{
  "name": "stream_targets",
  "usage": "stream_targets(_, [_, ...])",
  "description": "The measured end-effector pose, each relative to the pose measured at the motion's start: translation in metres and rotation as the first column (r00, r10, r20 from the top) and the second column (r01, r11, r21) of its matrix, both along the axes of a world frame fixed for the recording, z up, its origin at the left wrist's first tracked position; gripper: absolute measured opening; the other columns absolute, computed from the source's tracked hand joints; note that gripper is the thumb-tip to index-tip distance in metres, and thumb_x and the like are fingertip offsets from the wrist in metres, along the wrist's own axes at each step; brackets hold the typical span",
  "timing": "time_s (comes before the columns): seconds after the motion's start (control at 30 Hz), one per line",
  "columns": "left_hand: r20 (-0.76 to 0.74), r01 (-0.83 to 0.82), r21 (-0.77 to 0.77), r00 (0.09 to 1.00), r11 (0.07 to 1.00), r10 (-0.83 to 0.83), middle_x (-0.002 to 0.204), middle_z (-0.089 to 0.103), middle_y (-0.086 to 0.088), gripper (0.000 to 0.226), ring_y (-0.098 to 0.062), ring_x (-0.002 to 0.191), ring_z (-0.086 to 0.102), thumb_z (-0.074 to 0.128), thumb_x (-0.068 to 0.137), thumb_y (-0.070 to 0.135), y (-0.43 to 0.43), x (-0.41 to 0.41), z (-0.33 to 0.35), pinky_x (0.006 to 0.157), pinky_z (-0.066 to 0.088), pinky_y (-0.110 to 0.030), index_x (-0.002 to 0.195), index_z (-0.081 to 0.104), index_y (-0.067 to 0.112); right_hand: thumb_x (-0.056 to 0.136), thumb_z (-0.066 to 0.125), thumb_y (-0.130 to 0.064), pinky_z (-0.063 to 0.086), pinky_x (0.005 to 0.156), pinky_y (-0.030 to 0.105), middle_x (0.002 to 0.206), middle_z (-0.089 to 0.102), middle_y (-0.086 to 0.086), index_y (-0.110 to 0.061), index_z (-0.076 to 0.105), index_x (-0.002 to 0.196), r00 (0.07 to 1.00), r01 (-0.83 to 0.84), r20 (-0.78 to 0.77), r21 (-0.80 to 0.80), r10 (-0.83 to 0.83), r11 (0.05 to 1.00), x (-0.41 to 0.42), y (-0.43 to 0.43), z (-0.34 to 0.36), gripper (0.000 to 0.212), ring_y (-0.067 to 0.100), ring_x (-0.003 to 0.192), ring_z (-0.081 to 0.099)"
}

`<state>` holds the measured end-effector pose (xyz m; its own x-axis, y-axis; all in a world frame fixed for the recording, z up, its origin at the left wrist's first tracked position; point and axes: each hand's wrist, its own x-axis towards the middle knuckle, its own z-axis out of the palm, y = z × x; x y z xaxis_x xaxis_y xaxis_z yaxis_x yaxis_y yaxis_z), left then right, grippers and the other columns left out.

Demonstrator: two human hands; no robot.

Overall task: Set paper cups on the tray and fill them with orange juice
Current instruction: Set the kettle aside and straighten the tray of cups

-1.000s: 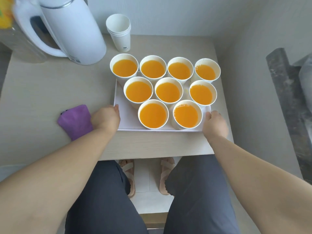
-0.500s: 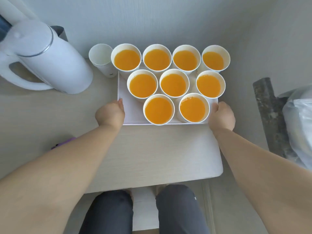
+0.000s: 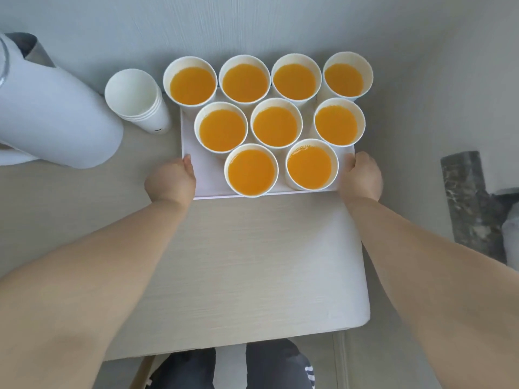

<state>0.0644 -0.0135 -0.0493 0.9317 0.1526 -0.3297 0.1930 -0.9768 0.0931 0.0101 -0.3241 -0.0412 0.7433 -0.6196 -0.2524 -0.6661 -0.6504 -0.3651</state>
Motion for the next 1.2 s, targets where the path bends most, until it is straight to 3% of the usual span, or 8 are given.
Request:
stream_targets(0.23, [0.008, -0.021, 0.005, 1.0, 1.0, 0.021, 0.078, 0.058, -0.02, 0.055, -0.031, 0.068, 0.045, 0.02, 0.106, 0.03, 0.003, 0.012, -0.013, 0.058, 0.031, -0.033, 0.088, 0.06, -0.003, 0.102, 0.031, -0.021, 0.033, 0.07, 0.032, 0.107, 0.058, 0.017, 0.001, 0.054, 0.104, 0.999, -0.039, -0.026, -0.012, 0.039, 0.999, 0.014, 0.002, -0.02, 0.032, 0.032, 0.093, 0.055])
stream_targets(0.93, [0.012, -0.036, -0.004, 0.999, 0.999, 0.036, 0.09, 0.063, -0.025, 0.053, -0.032, 0.072, 0.047, 0.02, 0.106, 0.031, -0.003, 0.019, -0.016, 0.061, 0.034, -0.035, 0.086, 0.058, 0.001, 0.103, 0.028, -0.022, 0.033, 0.069, 0.032, 0.116, 0.056, 0.016, -0.002, 0.053, 0.116, 0.99, -0.109, -0.098, -0.113, 0.098, 0.988, 0.025, 0.001, -0.02, 0.034, 0.034, 0.096, 0.057])
stream_targets(1.2, [-0.042, 0.002, 0.034, 0.999, 0.999, 0.0, 0.107, 0.063, -0.026, 0.057, -0.043, 0.1, 0.058, 0.018, 0.106, 0.032, -0.007, 0.023, -0.015, 0.075, 0.042, -0.039, 0.106, 0.062, -0.003, 0.103, 0.032, -0.023, 0.035, 0.074, 0.033, 0.124, 0.053, 0.015, -0.003, 0.048, 0.121, 0.996, -0.027, -0.082, -0.057, 0.022, 0.998, 0.025, 0.004, -0.017, 0.032, 0.034, 0.106, 0.056])
